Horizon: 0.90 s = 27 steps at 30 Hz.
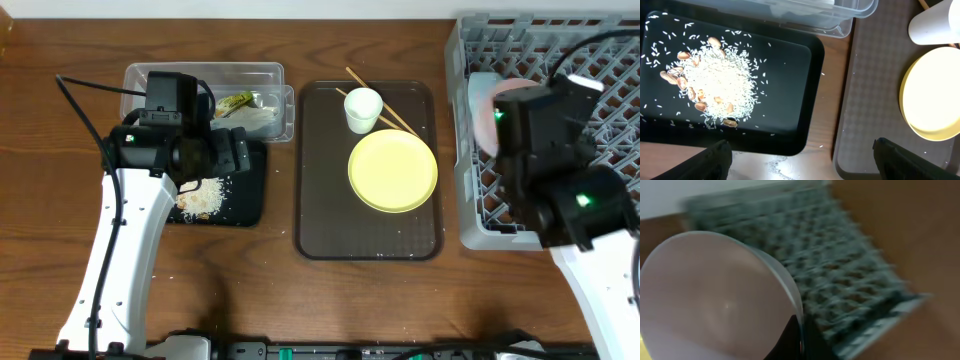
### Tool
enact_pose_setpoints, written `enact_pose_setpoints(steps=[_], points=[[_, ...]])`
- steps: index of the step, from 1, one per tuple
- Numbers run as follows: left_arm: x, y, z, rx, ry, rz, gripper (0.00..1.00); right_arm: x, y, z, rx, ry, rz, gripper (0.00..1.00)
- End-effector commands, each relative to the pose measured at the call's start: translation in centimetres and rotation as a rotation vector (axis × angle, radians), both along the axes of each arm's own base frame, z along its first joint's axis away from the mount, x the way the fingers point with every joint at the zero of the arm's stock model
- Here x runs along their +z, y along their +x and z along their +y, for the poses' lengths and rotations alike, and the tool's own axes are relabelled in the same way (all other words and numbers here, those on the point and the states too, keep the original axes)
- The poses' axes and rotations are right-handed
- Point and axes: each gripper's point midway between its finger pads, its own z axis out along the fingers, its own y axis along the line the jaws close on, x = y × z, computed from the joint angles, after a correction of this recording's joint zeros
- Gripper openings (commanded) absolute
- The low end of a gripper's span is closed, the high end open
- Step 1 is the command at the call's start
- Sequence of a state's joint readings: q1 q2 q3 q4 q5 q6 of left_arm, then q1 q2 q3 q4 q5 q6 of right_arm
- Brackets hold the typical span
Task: Sort waste into correct bins and load items into the dishwasher rack
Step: 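Carry the pink bowl with the right gripper into the dish rack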
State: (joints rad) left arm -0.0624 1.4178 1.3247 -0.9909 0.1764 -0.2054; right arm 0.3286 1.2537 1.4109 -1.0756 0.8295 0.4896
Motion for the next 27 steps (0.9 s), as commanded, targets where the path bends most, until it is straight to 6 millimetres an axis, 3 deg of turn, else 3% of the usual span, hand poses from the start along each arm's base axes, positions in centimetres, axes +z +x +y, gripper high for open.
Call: enact_pose_setpoints(steps=[1,4,8,11,18,27], points=[[-0.1,0.1,0.3,0.002,0.014,0.003,0.92,1.4,-0.2,-3.9,-0.203,-0.245,-0.01,0.01],[-0.1,0.1,0.3,0.002,0.014,0.003,0.92,0.8,0.7,-4.7,-0.259,-0.37,0.047,0.01],[-0.1,0.1,0.3,0.002,0.014,0.003,0.92,-1.6,2.5,-5.1,-0.218,-0.576,0.285,0.01],[-0.1,0.1,0.3,0.002,0.014,0.003,0.92,-2.8,3.7,-5.6,-0.246,-0.677,0.358,0.01],[-0.1,0.1,0.3,0.002,0.014,0.003,0.92,-6.9,5.9,-5.3,-0.227,-0.74,0.466,0.01],[-0.1,0.1,0.3,0.002,0.014,0.003,0.93,-10.9,7.3,-4.9,-0.161,-0.782,0.606,0.01]])
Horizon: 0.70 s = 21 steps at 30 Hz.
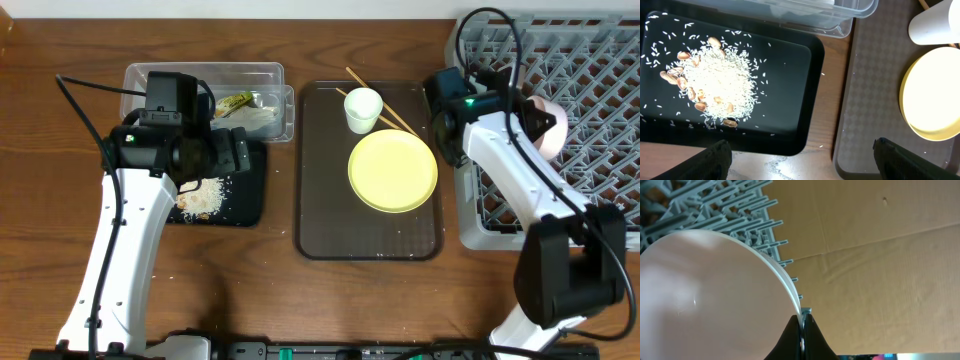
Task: Sort waste into correct bins and load items into the dishwasher rack
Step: 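Carry the pink bowl with the right gripper into the dish rack, then lower the pink bowl into the rack slots beside the blue bowl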
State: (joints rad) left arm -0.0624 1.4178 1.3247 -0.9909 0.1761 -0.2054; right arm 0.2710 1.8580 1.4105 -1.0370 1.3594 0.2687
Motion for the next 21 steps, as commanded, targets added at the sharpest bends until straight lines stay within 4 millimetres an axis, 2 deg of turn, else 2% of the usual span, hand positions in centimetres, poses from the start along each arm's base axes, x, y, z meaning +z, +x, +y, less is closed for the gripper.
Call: enact_pose_setpoints(steps=[1,4,8,14,18,21], points=[[-0.1,0.1,0.3,0.002,0.014,0.003,0.92,-0.8,0.1,-0.8,-0.011,-0.035,0.07,0.01],[-0.1,0.1,0.3,0.002,0.014,0.003,0.93,-2.6,0.4,-0.2,0.008,0.008,0.137,0.01],[-0.1,0.1,0.3,0.002,0.014,0.003,0.93,-3.3,0.5,0.5,0.026,0.038,0.149,0.01],[-0.1,0.1,0.3,0.002,0.014,0.003,0.92,-3.8,1.3,3.4,0.126,0.04,0.219,0.01],[-0.1,0.1,0.3,0.002,0.014,0.003,0.92,-6.0,1.7,5.7,0.23,0.133,0.352,0.02],[-0.1,0.1,0.3,0.002,0.014,0.003,0.92,-6.9,1.7,6.4,0.255,0.186,0.377,0.04]])
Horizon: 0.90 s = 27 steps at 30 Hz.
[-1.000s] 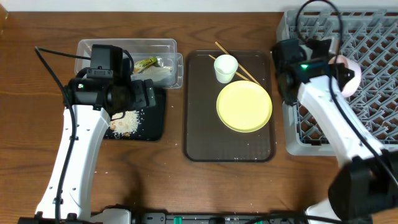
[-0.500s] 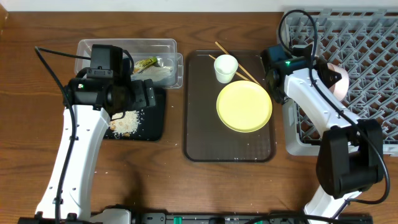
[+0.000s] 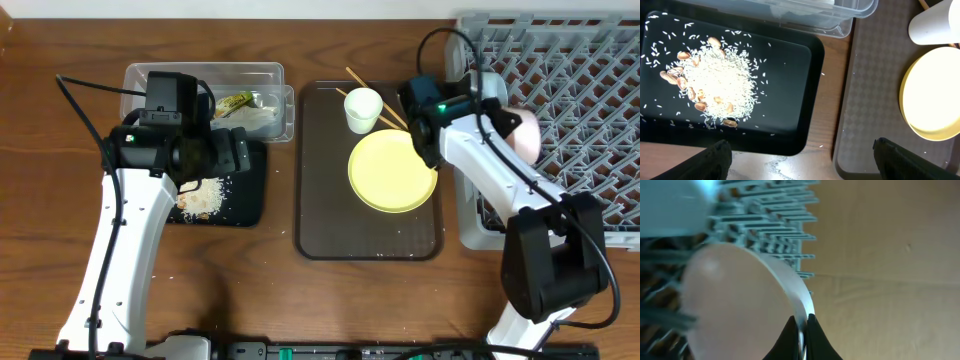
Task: Sort waste into correct bins and load items into the dishwasher rack
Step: 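Lower the pink bowl into the rack slots beside the blue bowl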
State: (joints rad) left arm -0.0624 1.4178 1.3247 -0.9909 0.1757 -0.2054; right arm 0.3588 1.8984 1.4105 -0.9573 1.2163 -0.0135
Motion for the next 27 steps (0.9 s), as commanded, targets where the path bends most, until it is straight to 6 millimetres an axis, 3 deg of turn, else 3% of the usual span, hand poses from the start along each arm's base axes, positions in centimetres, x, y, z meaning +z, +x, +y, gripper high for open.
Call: enact_pose_setpoints(steps=[1,3,8,11,20,27], points=[[-0.1,0.1,0.3,0.002,0.014,0.003,0.92,-3.3,0.2,1.9,0.064,0.135,0.122,0.07],[-0.1,0.1,0.3,0.002,0.014,0.003,0.93,-3.3,0.3,2.0,0.066,0.136,0.117,0.1],[-0.1,0.1,0.3,0.002,0.014,0.003,0.93,-3.0,0.6,2.2,0.071,0.143,0.098,0.43],[-0.1,0.1,0.3,0.002,0.014,0.003,0.93,-2.2,0.9,2.7,0.08,0.177,0.081,0.54],[-0.1,0.1,0.3,0.002,0.014,0.003,0.93,0.7,2.0,8.4,0.284,0.529,0.084,0.63],[-0.1,0.1,0.3,0.002,0.014,0.003,0.93,0.7,1.8,9.0,0.307,0.614,0.091,0.65]])
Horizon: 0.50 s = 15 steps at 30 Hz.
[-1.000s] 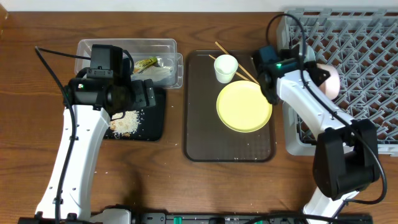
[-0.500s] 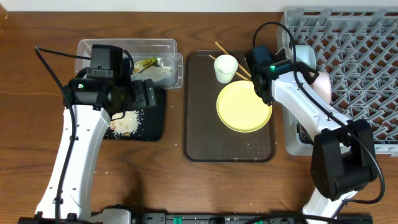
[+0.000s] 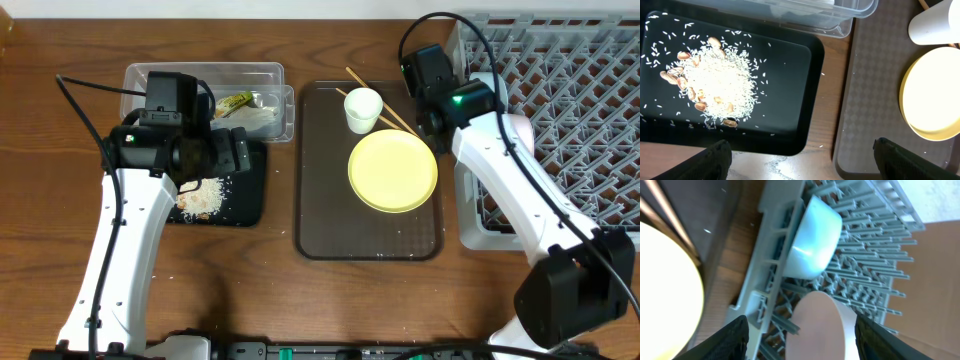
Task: Sort waste into correct bins and load items into the dishwasher rack
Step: 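Lower the pink bowl into the rack slots beside the blue bowl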
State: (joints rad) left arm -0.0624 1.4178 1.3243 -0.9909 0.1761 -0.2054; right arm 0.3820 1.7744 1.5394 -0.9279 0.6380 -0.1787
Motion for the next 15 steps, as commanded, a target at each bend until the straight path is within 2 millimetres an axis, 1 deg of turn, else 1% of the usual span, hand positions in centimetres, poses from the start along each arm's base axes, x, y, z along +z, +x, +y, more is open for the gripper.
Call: enact_pose_setpoints(steps=[1,4,6,7,10,12,15], points=[[-0.1,0.1,0.3,0.002,0.014,0.003,0.93,-0.4,-0.1,1.1,0.044,0.085,0.037,0.63],[-0.1,0.1,0.3,0.002,0.014,0.003,0.93,-0.8,-0.1,1.0,0.009,0.154,0.036,0.61],[-0.1,0.1,0.3,0.002,0.014,0.003,0.93,-1.0,-0.1,0.2,-0.077,0.203,0.009,0.57],[-0.1,0.1,0.3,0.002,0.014,0.003,0.93,-1.0,-0.1,-0.5,-0.13,0.224,-0.005,0.52],[-0.1,0.1,0.3,0.002,0.014,0.003,0.93,-1.1,-0.6,-3.1,-0.287,0.274,-0.03,0.43],[-0.1,0.1,0.3,0.002,0.014,0.003,0.93,-1.3,-1.2,-4.9,-0.37,0.312,-0.026,0.4],[-0.1,0.1,0.3,0.002,0.014,0.003,0.93,-1.1,-1.8,-6.4,-0.415,0.381,-0.009,0.39]])
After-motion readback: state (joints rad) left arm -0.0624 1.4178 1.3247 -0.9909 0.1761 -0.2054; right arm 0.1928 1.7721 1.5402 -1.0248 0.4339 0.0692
